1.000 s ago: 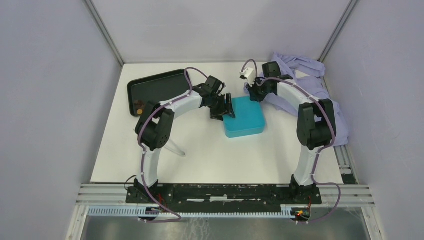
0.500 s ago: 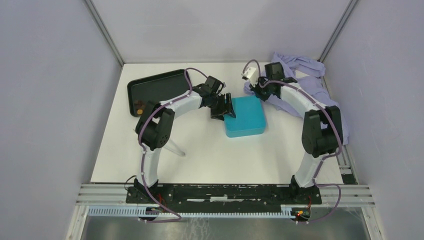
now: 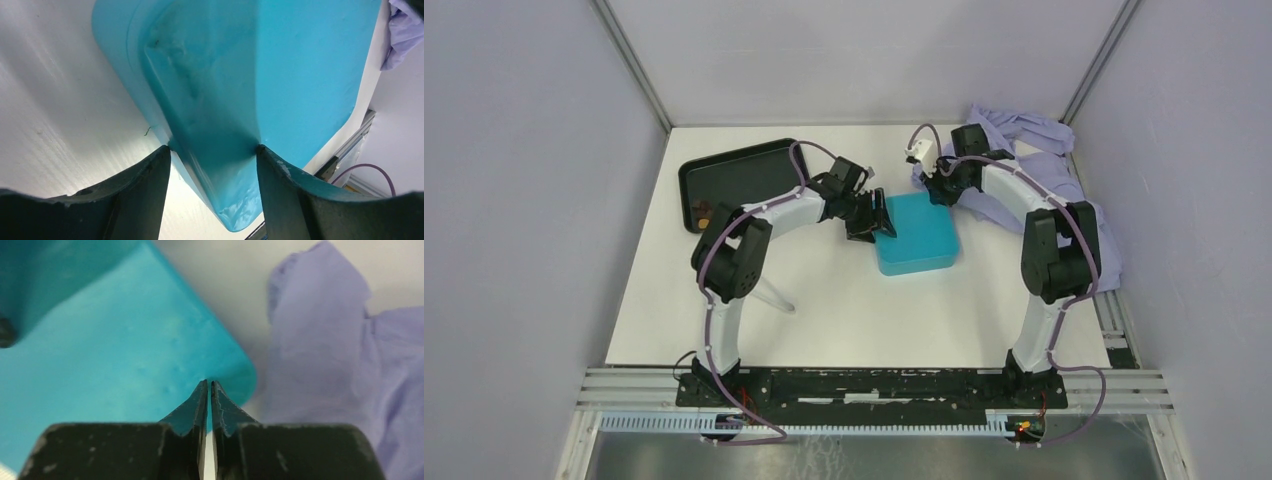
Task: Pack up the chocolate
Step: Close the box lid on the packing box.
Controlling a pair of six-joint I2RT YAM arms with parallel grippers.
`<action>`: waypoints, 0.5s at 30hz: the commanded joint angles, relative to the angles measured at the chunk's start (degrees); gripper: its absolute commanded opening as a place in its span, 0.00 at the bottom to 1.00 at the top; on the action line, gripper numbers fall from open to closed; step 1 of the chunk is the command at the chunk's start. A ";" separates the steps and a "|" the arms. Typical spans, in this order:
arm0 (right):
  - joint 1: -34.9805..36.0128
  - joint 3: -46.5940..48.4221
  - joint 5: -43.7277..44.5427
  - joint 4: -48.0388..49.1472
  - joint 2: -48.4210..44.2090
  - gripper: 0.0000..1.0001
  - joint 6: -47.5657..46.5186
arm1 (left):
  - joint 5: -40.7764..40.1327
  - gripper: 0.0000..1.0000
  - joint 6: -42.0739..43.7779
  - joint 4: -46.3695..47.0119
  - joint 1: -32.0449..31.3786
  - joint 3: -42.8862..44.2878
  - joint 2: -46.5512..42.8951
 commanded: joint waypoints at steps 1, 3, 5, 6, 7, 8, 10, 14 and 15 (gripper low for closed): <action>0.18 6.24 -15.79 -6.86 -5.29 0.12 1.38 | 2.59 0.68 -1.96 1.57 -0.94 -4.71 -0.36; 0.69 7.62 -18.97 -5.49 -6.83 0.14 3.61 | 6.13 0.68 -3.08 4.69 -1.55 -6.72 -2.28; 0.94 8.39 -20.44 -4.69 -7.22 0.14 5.35 | 9.73 0.69 -5.17 9.28 -2.45 -9.50 -4.12; 0.91 8.49 -20.52 -4.44 -7.26 0.15 6.02 | 11.38 0.69 -6.30 11.79 -2.98 -10.91 -5.03; 0.92 8.29 -20.10 -4.32 -7.27 0.16 6.29 | 13.08 0.70 -7.55 14.88 -3.60 -12.66 -6.15; 0.84 7.89 -18.94 -4.21 -7.24 0.16 6.43 | 14.31 0.71 -9.16 17.91 -3.91 -14.38 -7.35; 0.31 6.83 -17.52 -4.23 -7.84 0.18 6.78 | 16.19 0.72 -11.56 24.85 -4.08 -17.44 -10.00; -3.21 2.82 -19.01 -3.76 -11.31 0.22 8.11 | 11.82 0.73 -8.58 23.91 -3.84 -18.25 -17.86; -4.26 0.94 -19.03 -3.58 -12.42 0.23 7.91 | 8.58 0.73 -6.74 21.62 -3.47 -17.88 -20.38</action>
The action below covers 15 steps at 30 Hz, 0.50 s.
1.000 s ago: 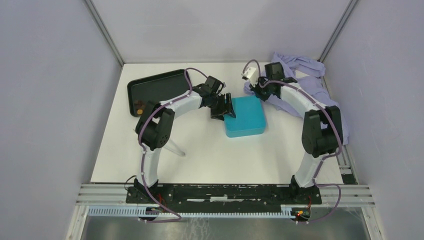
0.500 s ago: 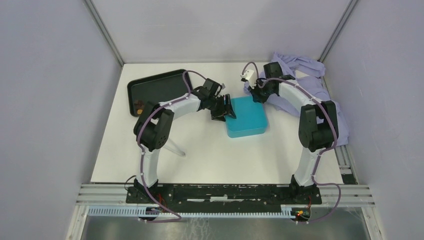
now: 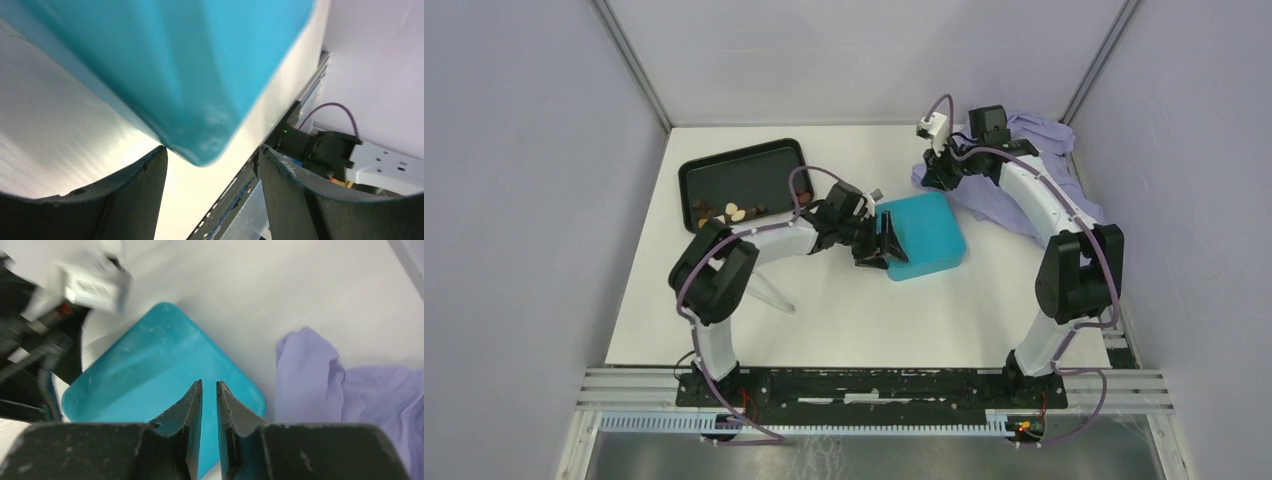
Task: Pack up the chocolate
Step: Close the box lid on the packing box.
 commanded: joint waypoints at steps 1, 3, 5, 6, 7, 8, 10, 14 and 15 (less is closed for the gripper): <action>-4.76 -5.89 -1.87 0.34 -5.94 0.23 1.33 | -6.38 0.73 2.79 1.24 1.46 1.52 -13.43; -7.00 -8.99 -3.73 -1.31 -8.50 0.23 -1.07 | -13.95 0.73 4.84 -2.39 3.39 1.57 -17.03; -9.01 -11.53 -10.35 -7.38 -10.64 0.23 -8.67 | -18.37 0.72 4.96 -4.14 6.84 1.63 -18.28; -9.45 -12.36 -12.76 -11.10 -11.72 0.22 -13.02 | -18.65 0.68 4.60 -4.38 8.94 2.10 -17.62; -9.45 -13.47 -14.54 -16.05 -12.56 0.22 -18.81 | -18.29 0.64 4.44 -4.42 10.84 3.00 -15.82; -9.45 -14.69 -15.75 -19.85 -13.69 0.21 -24.81 | -18.02 0.61 4.52 -4.49 12.16 4.51 -13.72; -9.34 -19.31 -15.46 -25.77 -15.77 0.20 -32.73 | -17.80 0.57 6.02 -5.54 13.42 9.07 -8.47; -9.35 -29.46 -7.47 -26.70 -18.67 0.14 -39.65 | -16.48 0.47 8.43 -9.34 13.47 20.93 3.50; -9.40 -32.31 -4.61 -24.35 -19.11 0.13 -38.86 | -16.43 0.45 8.45 -10.02 13.44 23.37 5.97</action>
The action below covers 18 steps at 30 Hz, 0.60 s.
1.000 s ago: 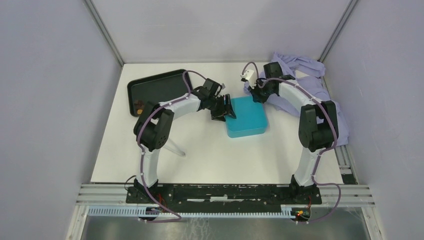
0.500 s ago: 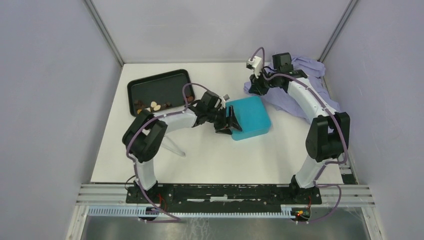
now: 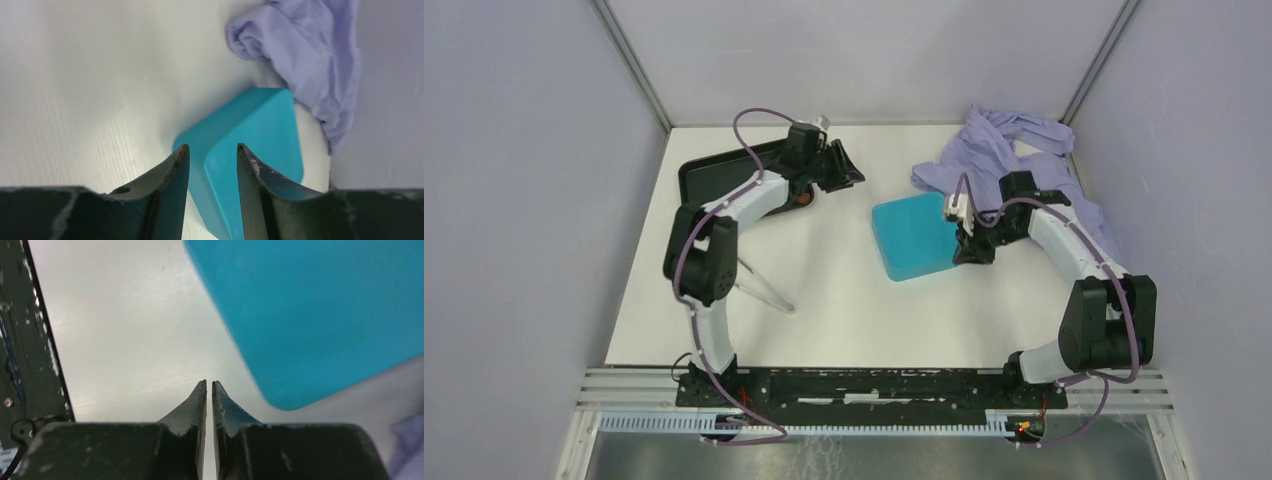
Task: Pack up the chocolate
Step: Close the box lid on the packing box.
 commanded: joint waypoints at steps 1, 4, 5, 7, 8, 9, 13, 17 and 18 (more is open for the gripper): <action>-0.01 -10.29 7.75 -1.23 -2.42 0.12 -8.91 | -0.15 0.45 3.98 -5.91 -1.31 10.20 11.19; -0.05 -16.95 13.03 9.00 -3.29 0.11 -1.71 | 1.93 0.43 3.97 -6.29 -1.82 14.18 16.87; -0.06 -18.46 13.49 12.58 -3.30 0.11 1.01 | 3.18 0.43 4.35 -6.31 -2.26 15.16 18.39; -0.06 -19.81 14.13 18.87 -2.56 0.11 6.81 | 5.26 0.43 5.77 -6.48 -3.65 16.27 20.47; 0.01 -19.69 14.83 21.13 -1.76 0.11 9.74 | 6.17 0.43 6.68 -6.71 -4.38 16.37 21.04; 0.03 -19.04 15.53 23.25 -0.96 0.11 11.55 | 6.90 0.43 7.45 -6.80 -5.11 16.06 21.27; 0.01 -14.31 18.55 27.26 3.57 0.12 17.66 | 8.75 0.42 9.74 -5.45 -6.75 10.39 19.00; -0.07 -8.77 20.37 28.60 7.48 0.14 21.47 | 9.39 0.42 10.30 -0.54 -7.68 -1.18 11.05; -0.01 -7.37 20.29 28.42 8.42 0.14 21.76 | 9.34 0.42 10.24 0.42 -8.08 -4.33 8.96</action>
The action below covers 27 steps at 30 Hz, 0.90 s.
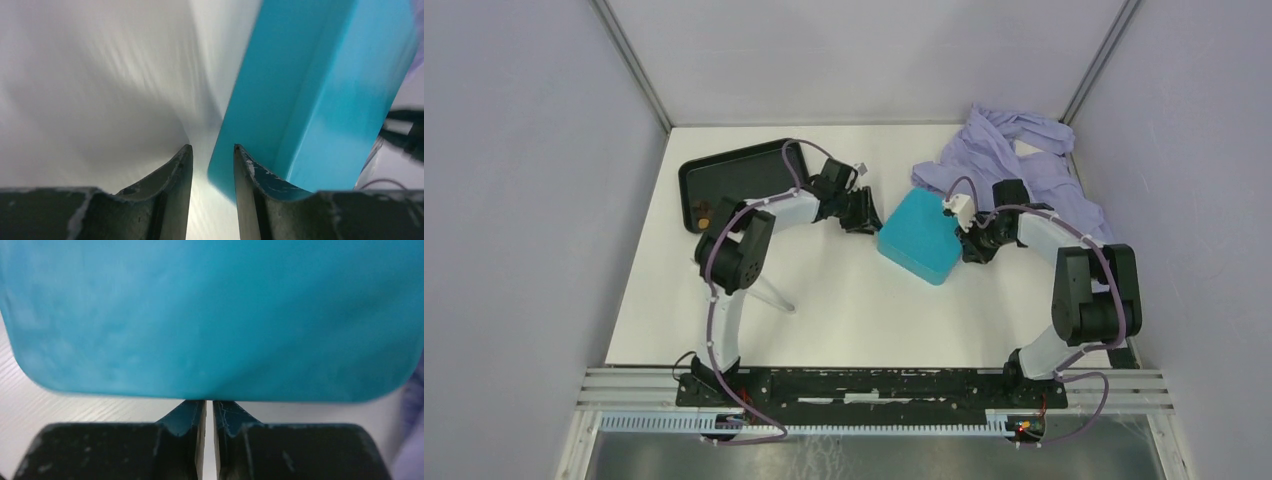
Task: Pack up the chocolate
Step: Close the box lid on the packing box, then reset both arms
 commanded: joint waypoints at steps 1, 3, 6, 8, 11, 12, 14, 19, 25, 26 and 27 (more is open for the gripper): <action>-0.03 7.42 1.58 6.43 3.70 0.14 5.84 | 2.97 0.42 3.83 3.91 -2.12 -11.56 -11.03; -0.04 10.24 -0.01 4.96 5.58 0.15 5.28 | 1.82 0.42 3.62 4.82 -3.58 -16.25 -14.85; -0.02 14.42 -1.25 1.65 8.32 0.15 3.99 | -1.08 0.43 1.33 6.24 -5.19 -22.28 -19.56; -0.19 15.90 0.68 0.21 9.01 0.16 3.38 | -6.01 0.45 -1.91 4.68 -5.10 -24.95 -21.75; -1.16 16.91 5.28 0.39 8.44 0.17 3.50 | -13.23 0.46 -5.72 0.14 -4.09 -26.46 -24.22; -1.68 17.33 6.57 0.59 8.26 0.18 3.95 | -15.23 0.46 -6.77 -0.99 -3.69 -26.61 -24.99; -2.58 18.53 9.74 2.01 7.97 0.18 5.58 | -18.26 0.46 -7.79 -3.06 -2.54 -25.99 -25.71; -2.74 21.42 17.86 4.06 10.11 0.16 12.37 | -15.91 0.46 -5.79 -5.91 0.53 -18.97 -19.66; -1.25 21.38 17.62 5.26 11.84 0.14 17.31 | -8.65 0.46 -1.96 -5.48 0.11 -5.22 -8.77; -0.15 21.53 17.16 5.12 12.40 0.14 17.56 | -7.32 0.46 -1.70 -5.22 -0.21 -2.63 -6.96; 0.89 21.78 16.67 4.79 12.86 0.14 17.53 | -6.34 0.46 -1.51 -4.95 -0.73 -0.95 -5.38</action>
